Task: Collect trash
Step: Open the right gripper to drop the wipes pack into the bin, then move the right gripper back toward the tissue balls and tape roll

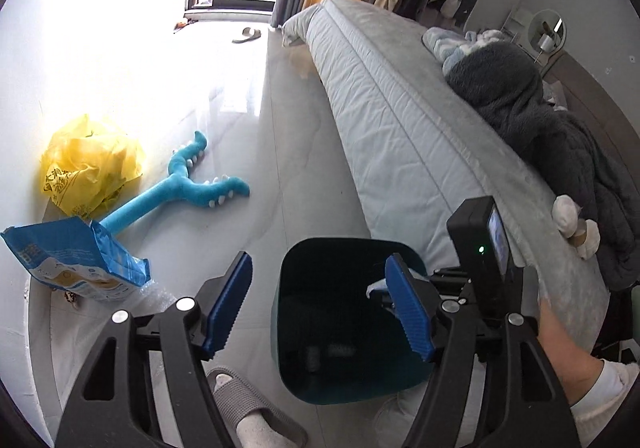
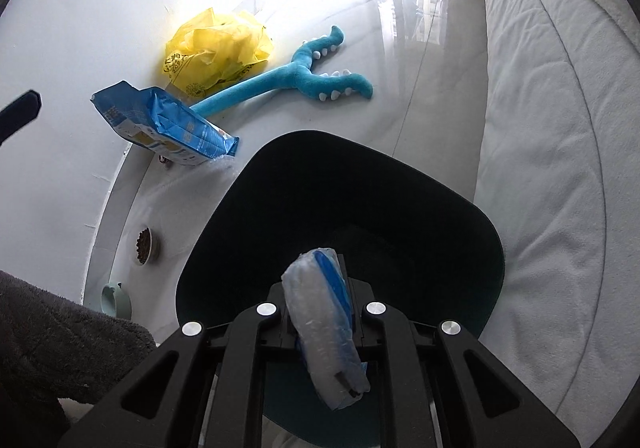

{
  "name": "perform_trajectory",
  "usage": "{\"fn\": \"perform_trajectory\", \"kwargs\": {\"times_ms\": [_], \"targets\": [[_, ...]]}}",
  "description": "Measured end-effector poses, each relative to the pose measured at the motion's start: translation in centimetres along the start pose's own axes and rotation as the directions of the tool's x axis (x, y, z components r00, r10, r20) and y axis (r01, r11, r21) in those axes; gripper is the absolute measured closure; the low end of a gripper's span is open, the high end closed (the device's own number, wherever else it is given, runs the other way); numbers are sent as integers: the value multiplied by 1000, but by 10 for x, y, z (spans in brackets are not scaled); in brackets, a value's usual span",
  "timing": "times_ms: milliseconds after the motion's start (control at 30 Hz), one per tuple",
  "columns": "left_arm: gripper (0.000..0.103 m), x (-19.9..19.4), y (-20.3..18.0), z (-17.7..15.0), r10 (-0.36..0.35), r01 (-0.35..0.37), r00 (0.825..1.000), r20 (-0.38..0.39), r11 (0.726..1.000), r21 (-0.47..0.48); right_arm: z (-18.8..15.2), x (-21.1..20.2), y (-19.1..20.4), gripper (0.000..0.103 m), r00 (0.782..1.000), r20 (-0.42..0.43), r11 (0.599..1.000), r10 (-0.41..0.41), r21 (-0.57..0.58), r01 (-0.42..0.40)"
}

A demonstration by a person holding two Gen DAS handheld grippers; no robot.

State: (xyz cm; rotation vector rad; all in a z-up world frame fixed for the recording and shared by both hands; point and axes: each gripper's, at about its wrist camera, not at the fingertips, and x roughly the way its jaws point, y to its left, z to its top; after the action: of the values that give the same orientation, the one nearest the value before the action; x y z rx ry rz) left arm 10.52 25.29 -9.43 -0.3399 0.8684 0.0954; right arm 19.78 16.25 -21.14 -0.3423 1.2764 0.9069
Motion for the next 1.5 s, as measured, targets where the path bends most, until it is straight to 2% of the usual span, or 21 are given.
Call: {"fn": "perform_trajectory", "kwargs": {"times_ms": [67,100,133,300,467,567,733,1033,1267,1500], "targets": [[32,-8,-5,5,1,-1,999,42,1000,12,-2,-2,1,71,1000,-10,1000,17,1,-17],[32,-11,-7,6,1,-2,998,59,1000,18,-3,-5,3,59,1000,-5,1000,21,-3,-21],[32,-15,-9,8,-1,-1,997,78,1000,25,-4,-8,4,53,1000,-1,1000,21,-9,-21],[32,-34,-25,19,-31,23,986,165,998,51,-4,-31,9,49,998,44,998,49,-31,-48],[31,-52,-53,29,-49,23,967,250,994,106,-9,-58,6,46,990,105,995,92,-35,-89],[30,-55,-68,31,-63,30,961,268,991,128,-12,-83,7,46,977,180,993,114,-59,-105],[29,-53,-94,35,-87,45,958,275,987,154,-20,-125,1,45,951,291,993,102,-93,-78],[28,-50,-131,44,-103,48,945,311,982,180,-44,-180,-36,44,916,401,997,32,-76,-1],[28,-37,-160,46,-119,60,947,300,978,200,-65,-211,-69,44,890,450,994,-67,-44,98],[27,-19,-194,45,-139,77,951,278,972,222,-89,-240,-105,39,853,495,982,-168,4,191]]}}
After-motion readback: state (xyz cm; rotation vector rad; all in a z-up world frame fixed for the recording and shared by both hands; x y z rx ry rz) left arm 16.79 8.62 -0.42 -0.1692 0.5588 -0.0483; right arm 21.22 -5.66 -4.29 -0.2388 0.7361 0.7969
